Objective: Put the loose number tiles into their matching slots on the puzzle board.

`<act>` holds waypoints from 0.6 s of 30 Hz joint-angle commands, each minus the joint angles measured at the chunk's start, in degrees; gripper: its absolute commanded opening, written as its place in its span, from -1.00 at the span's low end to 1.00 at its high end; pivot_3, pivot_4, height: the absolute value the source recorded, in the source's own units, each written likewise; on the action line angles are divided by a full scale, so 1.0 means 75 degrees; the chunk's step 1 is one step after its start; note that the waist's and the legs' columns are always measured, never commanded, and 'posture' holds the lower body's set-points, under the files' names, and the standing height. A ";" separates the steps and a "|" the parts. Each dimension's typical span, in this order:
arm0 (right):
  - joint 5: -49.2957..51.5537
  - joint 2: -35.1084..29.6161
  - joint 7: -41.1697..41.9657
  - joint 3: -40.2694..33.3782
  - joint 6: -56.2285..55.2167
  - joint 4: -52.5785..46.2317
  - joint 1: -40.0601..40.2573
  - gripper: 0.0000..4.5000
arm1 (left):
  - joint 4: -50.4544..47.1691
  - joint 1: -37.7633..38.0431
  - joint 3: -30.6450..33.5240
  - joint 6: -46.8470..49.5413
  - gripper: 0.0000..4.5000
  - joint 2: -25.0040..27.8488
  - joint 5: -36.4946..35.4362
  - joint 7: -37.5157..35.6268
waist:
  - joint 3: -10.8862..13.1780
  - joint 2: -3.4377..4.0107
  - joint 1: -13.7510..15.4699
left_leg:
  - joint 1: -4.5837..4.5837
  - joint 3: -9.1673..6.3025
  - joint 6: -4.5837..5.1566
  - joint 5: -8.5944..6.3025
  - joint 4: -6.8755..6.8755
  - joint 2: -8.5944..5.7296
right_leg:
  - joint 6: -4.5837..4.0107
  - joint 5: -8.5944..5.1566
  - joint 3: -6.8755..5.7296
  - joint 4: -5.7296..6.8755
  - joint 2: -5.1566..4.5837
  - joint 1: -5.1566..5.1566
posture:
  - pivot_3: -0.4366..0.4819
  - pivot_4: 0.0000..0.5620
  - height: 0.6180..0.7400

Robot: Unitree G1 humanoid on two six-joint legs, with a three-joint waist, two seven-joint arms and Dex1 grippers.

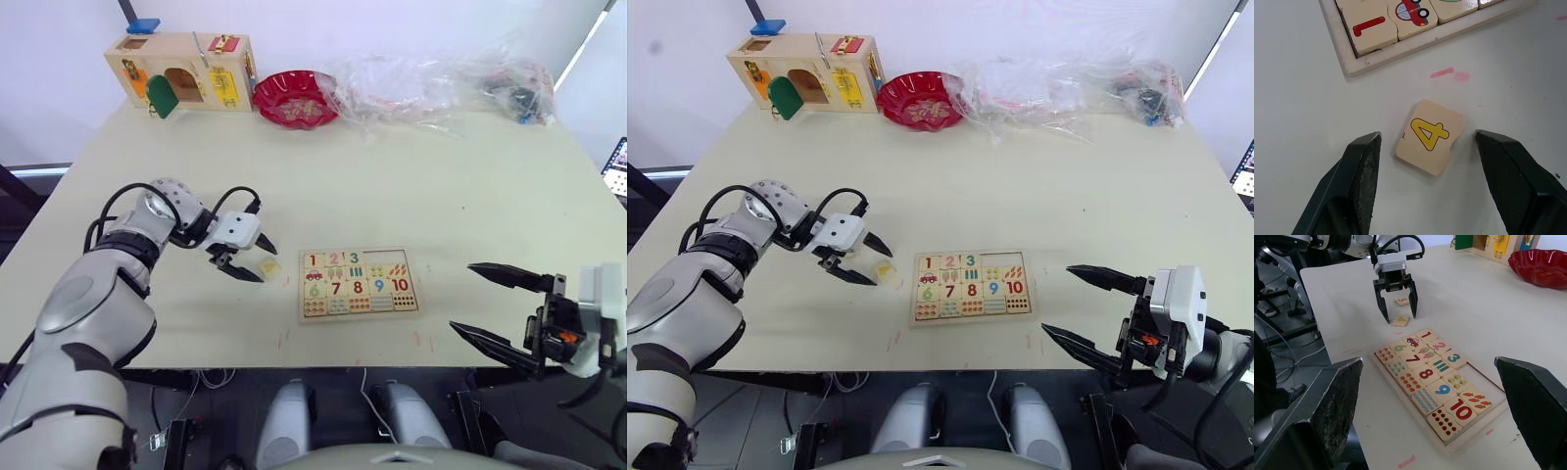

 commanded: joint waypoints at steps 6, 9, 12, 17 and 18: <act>0.0071 0.0004 -0.0002 -0.0174 -0.0138 -0.0216 0.0080 1.00 | -0.0382 0.0365 0.0252 0.0286 -0.56 0.0261 -0.0365 -0.0222 | -0.0001 0.0002 0.0014 | 0.0005 -0.0004 0.0000 0.0000 0.0000 0.0000 | 0.0003 -0.0002 -0.0002 0.0001 -0.0002 0.0006 | -0.05 -0.47 1.00; 0.0054 0.0008 0.0004 -0.0151 -0.0154 -0.0194 0.0060 1.00 | -0.0723 0.0546 0.0506 0.0670 -0.56 0.0439 -0.0681 -0.0222 | -0.0001 0.0002 0.0001 | 0.0003 -0.0004 0.0000 0.0000 -0.0001 0.0001 | 0.0002 -0.0002 -0.0002 0.0000 -0.0002 0.0005 | -0.05 -0.47 1.00; 0.0022 0.0022 0.0013 -0.0111 -0.0175 -0.0166 0.0042 1.00 | -0.1151 0.0781 0.1027 0.1071 -0.56 0.0616 -0.0914 -0.0222 | 0.0000 0.0002 -0.0015 | 0.0003 -0.0006 0.0000 0.0000 -0.0001 0.0003 | 0.0003 -0.0003 -0.0004 0.0000 -0.0002 0.0004 | -0.05 -0.47 1.00; -0.0006 0.0049 0.0050 -0.0096 -0.0204 -0.0132 0.0047 1.00 | -0.2104 0.1433 0.2467 0.1991 -0.56 0.0843 -0.0633 -0.0221 | 0.0000 0.0002 -0.0006 | 0.0001 -0.0008 0.0000 0.0000 0.0000 0.0003 | 0.0007 -0.0005 -0.0008 -0.0001 -0.0003 0.0004 | -0.05 -0.47 1.00; -0.0008 0.0051 0.0060 -0.0096 -0.0212 -0.0126 0.0055 1.00 | -0.2536 0.1651 0.2723 0.2349 -0.56 0.0977 -0.0596 -0.0216 | 0.0000 0.0002 -0.0014 | 0.0001 -0.0008 0.0000 0.0000 0.0000 0.0003 | 0.0007 -0.0005 -0.0008 -0.0001 -0.0003 0.0004 | -0.05 -0.47 1.00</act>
